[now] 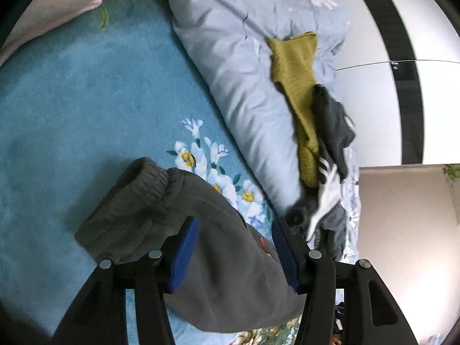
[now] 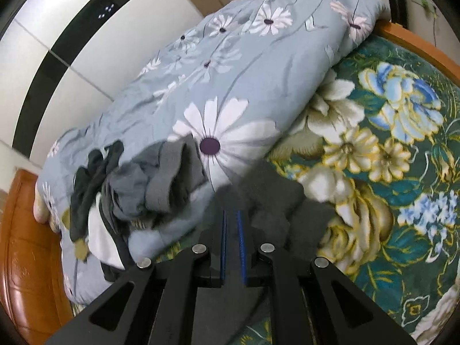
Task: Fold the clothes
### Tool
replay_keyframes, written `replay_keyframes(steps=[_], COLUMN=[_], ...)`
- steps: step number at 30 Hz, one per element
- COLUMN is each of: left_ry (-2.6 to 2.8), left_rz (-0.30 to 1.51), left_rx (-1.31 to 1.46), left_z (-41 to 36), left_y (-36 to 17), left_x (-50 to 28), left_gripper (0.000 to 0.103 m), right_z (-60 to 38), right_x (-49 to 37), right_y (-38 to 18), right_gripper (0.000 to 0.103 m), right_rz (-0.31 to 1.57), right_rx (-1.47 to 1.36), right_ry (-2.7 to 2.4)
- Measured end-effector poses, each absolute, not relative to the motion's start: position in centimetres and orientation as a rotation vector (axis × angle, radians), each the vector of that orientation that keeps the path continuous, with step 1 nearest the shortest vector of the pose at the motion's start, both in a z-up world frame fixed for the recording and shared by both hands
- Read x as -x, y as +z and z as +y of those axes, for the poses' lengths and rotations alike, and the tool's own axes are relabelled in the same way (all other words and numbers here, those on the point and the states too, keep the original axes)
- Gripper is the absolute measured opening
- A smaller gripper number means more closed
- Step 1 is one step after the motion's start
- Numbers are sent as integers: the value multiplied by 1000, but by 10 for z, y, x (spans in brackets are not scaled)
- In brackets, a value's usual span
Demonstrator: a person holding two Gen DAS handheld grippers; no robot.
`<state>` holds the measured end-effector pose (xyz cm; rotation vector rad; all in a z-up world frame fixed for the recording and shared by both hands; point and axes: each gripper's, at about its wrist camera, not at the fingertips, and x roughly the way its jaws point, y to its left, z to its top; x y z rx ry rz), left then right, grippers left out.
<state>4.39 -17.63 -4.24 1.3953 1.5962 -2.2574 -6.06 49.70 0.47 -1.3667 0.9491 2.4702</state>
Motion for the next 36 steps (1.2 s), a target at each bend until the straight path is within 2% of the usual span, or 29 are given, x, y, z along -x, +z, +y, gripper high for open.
replay_keyframes(steps=[2,4,6,8,9,10,12,20,23,26,28,29,30,32,33,34,36], left_ry=[-2255,-2192,-2100,-2014,-1984,-1974,-2000,-2023,-2042,-2032,-2033,-2031,-2028,-2021,-2023,-2026,-2037], left_rz=[1502,1432,1468,1555,1595,1618,1607,1548,1498,1489,1482,1486,1492,1490,1479,1460,1443], left_rx=[-1324,-1292,-1306,-1331,-1348,-1368,-1381,-1410,-1424,-1439,-1441,-1441,-1441,-1439,-1439,-1442,-1435], left_z=[-184,-189,-192,-192,-191,-187,-181,-175,-175,-176,-177,-177,-177,-178,-178,-177,-174], left_y=[-39,-51,-74,-100,-111,-120,-127,-143,-141,-140,-138,-137,-137,-134,-132,-129,-121], left_x=[-72,-97,-116,-128,-130,-129,-123,-96,-88,-83,-81,-80,-80,-79,-79,-78,-76], left_gripper=[61,61,61,61,61,61,61,66,67,67,67,61,60,49,46,41,37], right_z=[498,503,510,517,521,523,526,501,495,488,484,482,481,478,478,477,477], right_x=[48,34,21,11,7,5,3,25,31,37,41,42,42,42,42,40,37], right_y=[-5,-17,-31,-45,-52,-59,-72,-105,-106,-108,-109,-109,-108,-105,-102,-98,-89], right_gripper=[8,13,32,44,46,48,61,62,71,73,72,67,54,38,26,20,11], right_rz=[950,986,1057,1133,1183,1232,1317,1368,1332,1296,1273,1261,1239,1175,1164,1171,1185], right_rx=[1390,1398,1392,1380,1370,1367,1368,1425,1421,1417,1414,1412,1419,1447,1451,1442,1423], right_ry=[2464,2447,2415,2374,2351,2334,2294,2255,2251,2246,2243,2241,2234,2215,2218,2227,2245])
